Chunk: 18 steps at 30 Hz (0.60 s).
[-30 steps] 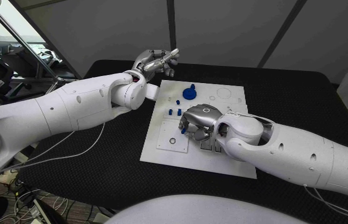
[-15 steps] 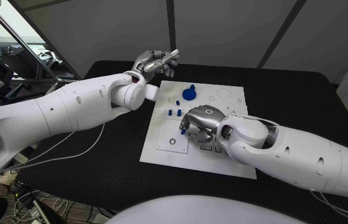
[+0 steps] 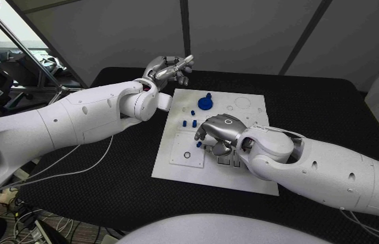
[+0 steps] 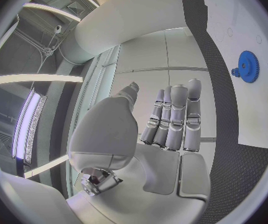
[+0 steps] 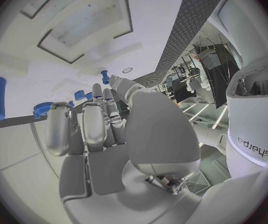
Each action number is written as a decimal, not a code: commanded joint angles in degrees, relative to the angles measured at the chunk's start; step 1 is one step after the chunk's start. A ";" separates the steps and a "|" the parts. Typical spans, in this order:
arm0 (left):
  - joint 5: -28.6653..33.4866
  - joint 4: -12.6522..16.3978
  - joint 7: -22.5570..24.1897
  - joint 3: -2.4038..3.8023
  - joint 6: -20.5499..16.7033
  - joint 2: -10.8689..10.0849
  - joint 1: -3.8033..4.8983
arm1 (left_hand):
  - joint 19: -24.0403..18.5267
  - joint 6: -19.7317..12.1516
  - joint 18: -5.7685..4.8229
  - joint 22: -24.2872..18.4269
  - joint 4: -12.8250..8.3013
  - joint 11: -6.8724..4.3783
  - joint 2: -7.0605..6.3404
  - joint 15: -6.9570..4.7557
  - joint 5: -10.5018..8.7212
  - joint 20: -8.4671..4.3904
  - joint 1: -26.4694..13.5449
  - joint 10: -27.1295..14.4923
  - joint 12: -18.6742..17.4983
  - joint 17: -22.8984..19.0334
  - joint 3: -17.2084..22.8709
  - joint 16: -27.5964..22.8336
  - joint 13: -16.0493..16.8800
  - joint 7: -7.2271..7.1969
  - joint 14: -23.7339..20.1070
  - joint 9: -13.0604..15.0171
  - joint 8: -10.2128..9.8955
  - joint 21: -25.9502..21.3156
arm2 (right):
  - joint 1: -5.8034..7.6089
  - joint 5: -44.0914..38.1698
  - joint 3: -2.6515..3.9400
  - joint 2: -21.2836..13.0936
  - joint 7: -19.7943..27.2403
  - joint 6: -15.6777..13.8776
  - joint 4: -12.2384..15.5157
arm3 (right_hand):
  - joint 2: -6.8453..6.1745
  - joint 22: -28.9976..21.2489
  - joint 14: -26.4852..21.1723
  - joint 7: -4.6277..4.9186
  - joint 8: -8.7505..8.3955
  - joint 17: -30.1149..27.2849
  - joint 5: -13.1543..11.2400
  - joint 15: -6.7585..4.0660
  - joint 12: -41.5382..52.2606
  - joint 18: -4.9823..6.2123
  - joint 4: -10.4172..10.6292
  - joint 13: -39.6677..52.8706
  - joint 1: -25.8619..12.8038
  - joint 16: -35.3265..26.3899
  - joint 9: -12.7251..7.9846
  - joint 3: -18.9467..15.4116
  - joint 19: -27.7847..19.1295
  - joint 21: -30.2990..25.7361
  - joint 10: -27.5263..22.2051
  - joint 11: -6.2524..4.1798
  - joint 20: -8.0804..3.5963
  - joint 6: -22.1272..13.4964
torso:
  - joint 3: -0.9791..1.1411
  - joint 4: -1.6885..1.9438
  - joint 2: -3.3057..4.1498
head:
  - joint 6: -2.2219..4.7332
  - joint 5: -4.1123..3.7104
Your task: Assemble the parts on the task board
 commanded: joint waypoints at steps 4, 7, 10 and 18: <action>-0.18 0.03 -0.18 0.03 0.81 0.01 0.09 | -0.33 -0.50 -0.78 0.10 -0.23 -0.10 0.10 0.11 -0.17 0.10 -0.44 -0.51 0.33 -0.06 0.19 -0.41 0.09 -0.03 -0.55 -0.02 0.41 0.29 | 0.08 0.19 0.02 0.30 0.51 -0.38 -0.41 | 0.30 3.70 1.53 -0.12 -0.06 0.03 0.29 0.07 1.15 -0.43 -0.64 0.22 -0.39 -0.20 0.14 0.30 0.02 -0.14 0.86 -0.36 -0.07 -0.14 | -0.08 0.03 0.02 | -0.02 0.04; -0.18 0.06 -0.28 0.03 0.85 -0.03 0.09 | -0.34 -0.51 -0.78 0.10 -0.23 -0.10 0.10 0.11 -0.17 0.10 -0.44 -0.51 0.33 -0.07 0.19 -0.42 0.09 -0.03 -0.55 -0.02 0.41 0.30 | 0.08 0.25 0.02 0.46 0.65 -0.34 -0.50 | 0.46 3.89 1.57 -0.32 0.04 0.11 0.34 -0.13 1.72 -0.48 -0.92 0.38 -0.20 -0.08 0.20 0.43 0.20 -0.01 1.71 -0.63 -0.21 -0.02 | -0.08 0.00 0.04 | -0.09 0.10; -0.18 0.09 -0.39 0.03 0.91 -0.06 0.09 | -0.37 -0.58 -0.77 0.12 -0.29 -0.08 0.15 0.13 -0.17 0.11 -0.36 -0.60 0.35 -0.09 0.22 -0.46 0.10 -0.01 -0.57 -0.02 0.46 0.30 | 0.08 0.23 0.02 0.70 0.67 -0.32 -0.74 | 0.94 4.45 1.65 -0.67 0.38 0.27 0.52 -0.57 2.83 -0.62 -1.68 0.85 0.56 0.13 0.34 0.74 0.68 0.40 3.49 -1.18 -0.56 0.60 | -0.07 0.03 0.03 | -0.08 0.08; -0.18 0.14 -0.60 0.02 0.87 -0.17 0.09 | -0.40 -0.64 -0.77 0.14 -0.34 -0.06 0.20 0.14 -0.17 0.13 -0.28 -0.68 0.38 -0.11 0.25 -0.50 0.11 0.01 -0.59 -0.02 0.51 0.31 | 0.08 -0.01 0.02 1.05 0.55 -0.34 -1.15 | 1.36 5.15 1.74 -1.12 0.68 0.40 0.44 -1.28 4.65 -0.81 -2.77 2.07 1.29 0.35 0.42 0.58 1.25 0.91 6.60 -2.04 -1.23 1.30 | -0.03 0.02 0.04 | -0.16 0.20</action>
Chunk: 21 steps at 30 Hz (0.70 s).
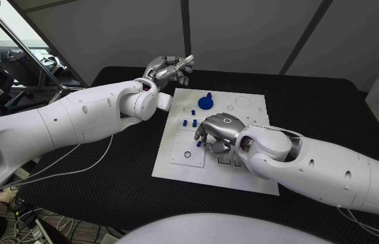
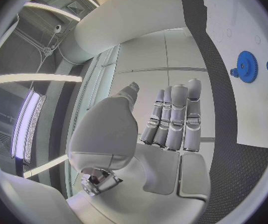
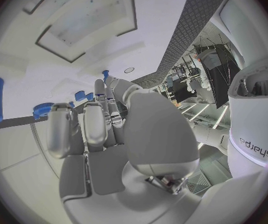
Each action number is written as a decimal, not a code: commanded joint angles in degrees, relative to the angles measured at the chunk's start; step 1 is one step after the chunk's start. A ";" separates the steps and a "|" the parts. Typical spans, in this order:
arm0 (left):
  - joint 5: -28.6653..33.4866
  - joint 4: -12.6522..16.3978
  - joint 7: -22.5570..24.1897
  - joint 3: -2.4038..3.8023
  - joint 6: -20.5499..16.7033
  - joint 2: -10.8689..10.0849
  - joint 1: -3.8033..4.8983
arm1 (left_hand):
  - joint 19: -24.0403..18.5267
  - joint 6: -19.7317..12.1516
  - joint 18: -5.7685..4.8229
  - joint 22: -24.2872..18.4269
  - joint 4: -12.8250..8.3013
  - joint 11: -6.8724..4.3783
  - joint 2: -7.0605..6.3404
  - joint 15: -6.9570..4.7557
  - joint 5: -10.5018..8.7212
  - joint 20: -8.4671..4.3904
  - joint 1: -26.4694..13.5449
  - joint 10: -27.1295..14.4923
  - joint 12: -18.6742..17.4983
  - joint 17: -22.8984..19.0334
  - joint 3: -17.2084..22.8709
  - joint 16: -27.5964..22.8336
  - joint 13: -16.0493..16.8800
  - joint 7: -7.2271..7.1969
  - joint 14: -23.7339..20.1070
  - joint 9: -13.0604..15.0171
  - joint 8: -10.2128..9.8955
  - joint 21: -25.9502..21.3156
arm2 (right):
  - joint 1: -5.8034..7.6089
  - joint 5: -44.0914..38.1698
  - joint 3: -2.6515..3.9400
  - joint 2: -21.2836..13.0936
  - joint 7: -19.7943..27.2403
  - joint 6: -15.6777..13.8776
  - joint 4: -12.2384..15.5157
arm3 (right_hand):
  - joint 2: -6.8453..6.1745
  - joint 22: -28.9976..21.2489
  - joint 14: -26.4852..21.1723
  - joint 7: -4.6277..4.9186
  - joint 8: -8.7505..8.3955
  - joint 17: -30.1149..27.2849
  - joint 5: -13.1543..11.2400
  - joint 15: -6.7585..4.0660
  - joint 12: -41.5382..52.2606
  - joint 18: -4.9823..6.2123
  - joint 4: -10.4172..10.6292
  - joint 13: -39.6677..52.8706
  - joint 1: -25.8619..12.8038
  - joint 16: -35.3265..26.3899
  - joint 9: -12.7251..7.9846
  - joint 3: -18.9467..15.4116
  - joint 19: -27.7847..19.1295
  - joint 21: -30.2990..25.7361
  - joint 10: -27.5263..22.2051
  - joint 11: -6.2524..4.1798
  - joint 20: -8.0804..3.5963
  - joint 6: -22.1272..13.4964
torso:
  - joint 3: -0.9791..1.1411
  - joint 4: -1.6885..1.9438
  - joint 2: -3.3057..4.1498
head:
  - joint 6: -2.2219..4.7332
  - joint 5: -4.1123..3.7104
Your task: Assemble the parts on the task board
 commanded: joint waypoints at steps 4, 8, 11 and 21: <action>-0.17 0.09 -0.18 0.03 0.61 -0.06 0.10 | -0.43 -0.30 -0.77 0.12 -0.25 -0.05 0.25 -0.06 -0.17 0.15 -0.19 -0.35 0.41 -0.05 0.12 -0.31 0.07 0.02 -0.38 -0.02 0.29 0.32 | 0.08 -0.21 0.03 0.25 0.51 -0.42 -0.04 | 0.10 5.24 1.85 -0.13 0.32 0.10 0.05 -0.56 0.26 -0.83 -0.29 0.16 -0.01 0.38 0.04 -0.07 0.28 0.32 0.51 0.03 -0.22 0.41 | 0.04 -0.06 0.03 | -0.07 0.16; -0.17 0.09 -0.26 0.03 0.63 -0.03 0.10 | -0.45 -0.35 -0.77 0.13 -0.29 -0.04 0.28 -0.05 -0.17 0.16 -0.14 -0.41 0.42 -0.06 0.14 -0.34 0.08 0.03 -0.39 -0.02 0.32 0.32 | 0.08 -0.22 0.03 0.45 0.60 -0.29 -0.16 | 0.09 5.26 1.85 -0.14 0.32 0.09 0.04 -0.56 0.26 -0.83 -0.30 0.17 -0.03 0.38 0.03 -0.09 0.29 0.34 0.49 0.03 -0.23 0.40 | 0.02 -0.02 0.04 | -0.12 0.12; -0.17 0.08 -0.31 0.03 0.65 -0.02 0.10 | -0.45 -0.35 -0.77 0.13 -0.29 -0.04 0.28 -0.05 -0.17 0.16 -0.14 -0.41 0.42 -0.06 0.14 -0.34 0.08 0.03 -0.39 -0.02 0.32 0.32 | 0.07 -0.15 0.03 0.65 0.75 -0.12 -0.27 | 0.09 5.26 1.85 -0.14 0.32 0.09 0.04 -0.56 0.25 -0.83 -0.30 0.17 -0.04 0.38 0.03 -0.09 0.29 0.34 0.49 0.03 -0.24 0.40 | 0.02 0.00 0.04 | -0.15 0.12; -0.17 0.09 -0.55 0.03 0.56 -0.08 0.10 | -0.47 -0.42 -0.76 0.15 -0.34 -0.02 0.34 -0.03 -0.17 0.17 -0.06 -0.49 0.45 -0.05 0.16 -0.36 0.09 0.05 -0.39 -0.02 0.37 0.33 | 0.07 0.03 0.02 0.97 0.82 0.10 -0.52 | 0.14 5.25 1.86 -0.16 0.27 0.05 0.10 -0.58 0.04 -0.84 -0.32 0.23 -0.19 0.39 0.00 -0.18 0.28 0.33 0.11 0.07 -0.32 0.36 | 0.01 -0.03 0.01 | -0.23 0.19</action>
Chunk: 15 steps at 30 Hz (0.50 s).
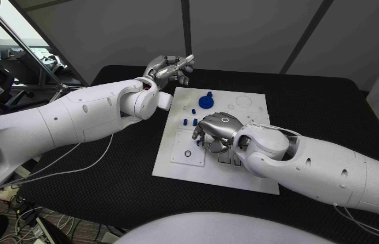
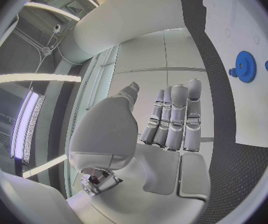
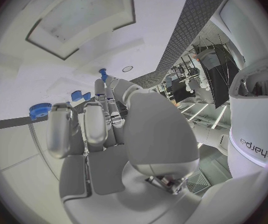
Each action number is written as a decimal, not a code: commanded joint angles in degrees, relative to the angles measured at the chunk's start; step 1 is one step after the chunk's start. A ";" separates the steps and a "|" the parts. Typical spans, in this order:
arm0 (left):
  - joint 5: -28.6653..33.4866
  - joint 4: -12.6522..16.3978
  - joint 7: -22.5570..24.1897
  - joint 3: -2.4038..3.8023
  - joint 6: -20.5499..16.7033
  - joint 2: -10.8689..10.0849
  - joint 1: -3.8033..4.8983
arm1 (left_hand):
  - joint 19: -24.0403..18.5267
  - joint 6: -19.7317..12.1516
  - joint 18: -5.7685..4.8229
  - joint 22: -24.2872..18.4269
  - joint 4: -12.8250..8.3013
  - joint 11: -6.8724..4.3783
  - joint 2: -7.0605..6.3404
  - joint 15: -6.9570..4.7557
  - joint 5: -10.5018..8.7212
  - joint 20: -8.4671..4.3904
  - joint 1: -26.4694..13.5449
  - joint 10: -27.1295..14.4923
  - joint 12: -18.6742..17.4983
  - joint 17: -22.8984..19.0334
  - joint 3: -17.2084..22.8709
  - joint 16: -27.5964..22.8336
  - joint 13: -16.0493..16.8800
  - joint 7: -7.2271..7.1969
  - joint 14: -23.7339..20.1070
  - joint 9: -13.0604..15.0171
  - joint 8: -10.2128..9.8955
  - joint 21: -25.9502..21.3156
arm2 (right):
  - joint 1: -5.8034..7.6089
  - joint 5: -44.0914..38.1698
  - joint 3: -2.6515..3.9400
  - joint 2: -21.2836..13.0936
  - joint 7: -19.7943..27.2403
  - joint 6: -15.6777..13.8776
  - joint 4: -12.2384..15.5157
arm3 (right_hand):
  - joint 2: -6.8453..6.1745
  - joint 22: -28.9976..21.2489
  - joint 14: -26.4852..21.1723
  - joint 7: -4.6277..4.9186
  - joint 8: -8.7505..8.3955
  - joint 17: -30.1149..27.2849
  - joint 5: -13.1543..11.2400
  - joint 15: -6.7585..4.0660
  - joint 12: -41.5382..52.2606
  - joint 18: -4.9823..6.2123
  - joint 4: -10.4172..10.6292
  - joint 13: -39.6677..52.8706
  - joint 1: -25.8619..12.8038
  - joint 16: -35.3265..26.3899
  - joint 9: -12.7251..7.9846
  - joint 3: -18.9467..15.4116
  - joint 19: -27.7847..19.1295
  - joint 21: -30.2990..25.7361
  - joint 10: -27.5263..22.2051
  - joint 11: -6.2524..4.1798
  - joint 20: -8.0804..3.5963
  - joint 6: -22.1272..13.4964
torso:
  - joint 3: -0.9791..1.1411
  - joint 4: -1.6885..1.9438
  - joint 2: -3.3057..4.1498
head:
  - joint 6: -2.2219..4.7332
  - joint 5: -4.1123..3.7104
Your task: Assemble the parts on the task board
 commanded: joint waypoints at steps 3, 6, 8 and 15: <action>-0.17 0.07 -0.09 0.04 0.50 -0.08 0.10 | -0.26 -0.43 -0.76 0.09 -0.18 -0.02 0.34 -0.03 -0.17 -0.04 -0.06 -0.49 0.23 -0.06 0.00 -0.36 0.10 0.06 -0.39 -0.02 0.37 0.33 | 0.07 -0.20 0.03 -0.31 0.19 -0.34 0.10 | 0.15 5.21 2.06 -0.14 0.26 -0.03 0.12 -0.38 -0.03 -0.83 -0.16 0.09 -0.26 0.37 0.01 -0.06 0.25 0.29 -0.15 -0.06 -0.34 0.36 | -0.01 -0.03 -0.05 | 0.03 0.04; -0.17 0.06 -0.10 0.04 0.52 -0.11 0.10 | -0.27 -0.48 -0.76 0.10 -0.21 -0.01 0.38 -0.03 -0.18 -0.03 -0.02 -0.55 0.25 -0.13 0.02 -0.42 0.10 0.07 -0.42 -0.01 0.41 0.34 | 0.06 -0.65 0.03 -0.74 -0.24 -0.86 0.35 | 0.07 5.16 2.05 -0.12 0.21 -0.15 0.14 -0.34 -0.22 -0.82 -0.14 0.13 -0.50 0.32 -0.02 -0.20 0.20 0.25 -0.48 0.01 -0.36 0.29 | 0.03 -0.04 -0.06 | 0.07 0.04; -0.17 0.05 -0.09 0.04 0.54 -0.14 0.10 | -0.27 -0.48 -0.76 0.10 -0.21 -0.01 0.38 -0.03 -0.18 -0.03 -0.02 -0.55 0.25 -0.13 0.02 -0.42 0.10 0.07 -0.42 -0.01 0.41 0.34 | 0.06 -0.93 0.03 -1.18 -0.69 -1.11 0.67 | 0.00 5.11 2.03 -0.11 0.17 -0.24 0.14 -0.31 -0.37 -0.81 -0.09 0.15 -0.72 0.27 -0.04 -0.33 0.15 0.21 -0.76 0.06 -0.35 0.23 | 0.05 -0.06 -0.03 | 0.16 0.04; -0.17 -0.11 -0.08 0.03 0.71 -0.23 0.10 | -0.42 -0.74 -0.76 0.13 -0.38 0.10 0.37 0.06 -0.22 0.04 0.14 -1.01 0.23 -2.52 -0.04 -2.21 0.08 0.16 -1.91 -0.01 0.62 0.32 | 0.09 -1.18 0.13 -4.88 -2.16 -2.10 3.83 | -0.39 4.98 2.02 -0.25 0.09 -0.47 0.11 -0.29 -0.51 -0.77 0.40 0.42 -2.04 0.21 -0.08 -1.02 0.05 0.10 -0.95 0.04 -0.31 0.13 | 0.05 -0.17 -0.06 | 1.01 -0.31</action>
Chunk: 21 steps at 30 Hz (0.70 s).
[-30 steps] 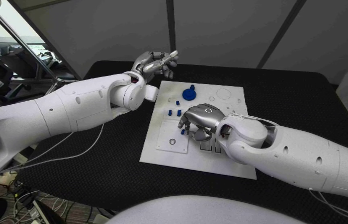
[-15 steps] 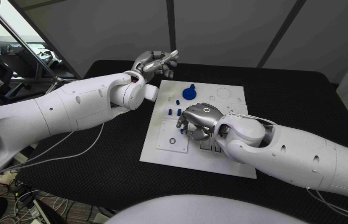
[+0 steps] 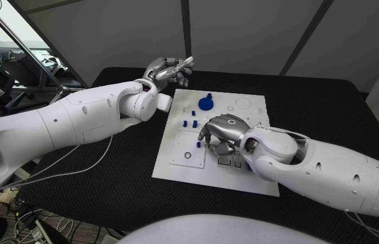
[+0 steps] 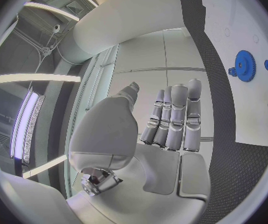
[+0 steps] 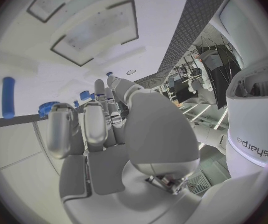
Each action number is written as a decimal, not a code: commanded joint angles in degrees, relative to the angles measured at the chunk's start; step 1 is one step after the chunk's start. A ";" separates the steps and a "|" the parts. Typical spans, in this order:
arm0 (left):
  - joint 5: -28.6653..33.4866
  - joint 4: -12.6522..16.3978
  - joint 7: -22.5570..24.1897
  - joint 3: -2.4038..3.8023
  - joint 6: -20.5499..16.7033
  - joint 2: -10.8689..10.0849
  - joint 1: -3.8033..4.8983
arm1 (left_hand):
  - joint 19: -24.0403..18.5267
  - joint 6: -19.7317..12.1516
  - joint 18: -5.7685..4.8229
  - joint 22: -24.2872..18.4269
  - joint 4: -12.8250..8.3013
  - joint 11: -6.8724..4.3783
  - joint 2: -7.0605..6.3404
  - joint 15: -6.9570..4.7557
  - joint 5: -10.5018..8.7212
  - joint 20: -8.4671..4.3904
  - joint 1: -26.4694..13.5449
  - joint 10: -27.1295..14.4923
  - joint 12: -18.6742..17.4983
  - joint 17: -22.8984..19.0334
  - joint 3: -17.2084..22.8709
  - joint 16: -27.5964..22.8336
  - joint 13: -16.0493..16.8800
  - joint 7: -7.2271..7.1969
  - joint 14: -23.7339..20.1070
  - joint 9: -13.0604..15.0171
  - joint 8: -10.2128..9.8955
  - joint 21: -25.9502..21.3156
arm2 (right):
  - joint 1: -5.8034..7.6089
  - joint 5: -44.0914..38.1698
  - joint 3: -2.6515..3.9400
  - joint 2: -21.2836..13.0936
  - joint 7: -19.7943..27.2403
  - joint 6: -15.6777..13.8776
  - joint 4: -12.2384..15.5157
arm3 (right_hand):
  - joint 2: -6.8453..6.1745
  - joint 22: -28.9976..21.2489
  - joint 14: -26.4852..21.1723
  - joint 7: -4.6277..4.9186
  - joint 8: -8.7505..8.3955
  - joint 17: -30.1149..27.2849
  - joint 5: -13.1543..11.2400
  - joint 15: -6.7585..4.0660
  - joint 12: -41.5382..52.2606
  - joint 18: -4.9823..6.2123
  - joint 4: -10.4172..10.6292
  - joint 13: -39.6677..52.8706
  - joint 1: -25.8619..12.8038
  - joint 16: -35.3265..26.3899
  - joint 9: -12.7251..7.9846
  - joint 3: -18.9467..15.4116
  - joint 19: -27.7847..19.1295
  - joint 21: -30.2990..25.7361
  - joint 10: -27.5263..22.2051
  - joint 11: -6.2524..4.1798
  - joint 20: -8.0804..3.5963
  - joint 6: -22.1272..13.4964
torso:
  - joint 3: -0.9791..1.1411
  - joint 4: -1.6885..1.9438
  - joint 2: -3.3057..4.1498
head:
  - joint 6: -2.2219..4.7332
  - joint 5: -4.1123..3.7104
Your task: Assemble the parts on the task board
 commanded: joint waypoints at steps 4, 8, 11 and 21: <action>-0.16 -0.15 0.14 0.03 0.75 -0.08 0.09 | -1.05 -1.29 -0.73 -0.11 -0.49 0.39 0.55 0.31 -0.22 0.32 0.09 -1.94 -0.19 -5.50 -0.38 -5.31 -0.52 0.28 -3.71 0.02 1.21 -0.12 | 0.28 1.66 1.40 -3.69 -1.74 -1.79 2.88 | -0.58 4.55 1.98 -0.22 0.12 -0.37 -0.12 -0.11 -1.11 -0.67 0.92 -0.08 -2.47 0.09 -0.06 -1.15 -0.51 -0.24 -1.73 0.21 -0.01 0.20 | -0.06 -0.01 -0.04 | 0.43 -0.49; -0.16 -0.30 0.17 0.01 0.78 -0.05 0.09 | -1.80 -1.94 -0.71 -0.64 -0.54 0.57 0.67 0.50 -0.21 0.54 0.03 -2.52 -0.38 -6.67 -0.69 -7.55 -1.09 0.42 -4.35 0.00 1.93 -0.94 | 0.84 4.13 3.21 -6.19 -2.11 -1.44 3.84 | -1.34 3.88 1.88 -0.26 -0.07 -0.77 0.23 0.08 -1.80 -0.49 1.52 -0.29 -3.68 -0.13 -0.13 -2.12 -1.08 -0.78 -2.74 0.40 0.16 -0.20 | -0.04 0.02 -0.10 | 0.47 -0.75; -0.16 -0.36 0.19 0.00 0.82 -0.05 0.09 | -1.96 -2.18 -0.69 -0.87 -0.56 0.63 0.71 0.56 -0.21 0.61 0.02 -2.69 -0.46 -7.10 -0.80 -8.38 -1.33 0.47 -4.48 -0.01 2.17 -1.22 | 1.36 5.03 3.96 -7.52 -2.39 -0.99 4.02 | -1.87 3.47 1.80 -0.35 -0.19 -1.07 0.55 0.15 -2.18 -0.38 1.90 -0.41 -4.40 -0.30 -0.16 -2.91 -1.42 -1.12 -3.36 0.46 0.25 -0.51 | -0.06 0.00 -0.10 | 0.56 -0.81; -0.16 -0.69 0.69 -0.04 1.17 0.09 0.09 | -5.05 -4.21 -0.55 -10.17 -0.72 1.91 1.10 2.10 -0.18 2.08 0.46 -4.36 -4.56 -19.01 -1.34 -27.87 -6.87 1.21 -7.70 -0.09 4.61 -10.92 | 2.55 6.06 4.87 -10.46 -4.40 0.55 3.23 | -2.75 1.35 1.27 -0.43 -0.29 -3.17 0.71 0.44 -3.06 0.17 2.62 -0.95 -5.21 -1.73 -0.15 -5.62 -3.14 -2.88 -6.40 0.82 0.55 -1.39 | -0.04 0.01 0.05 | 0.80 -1.77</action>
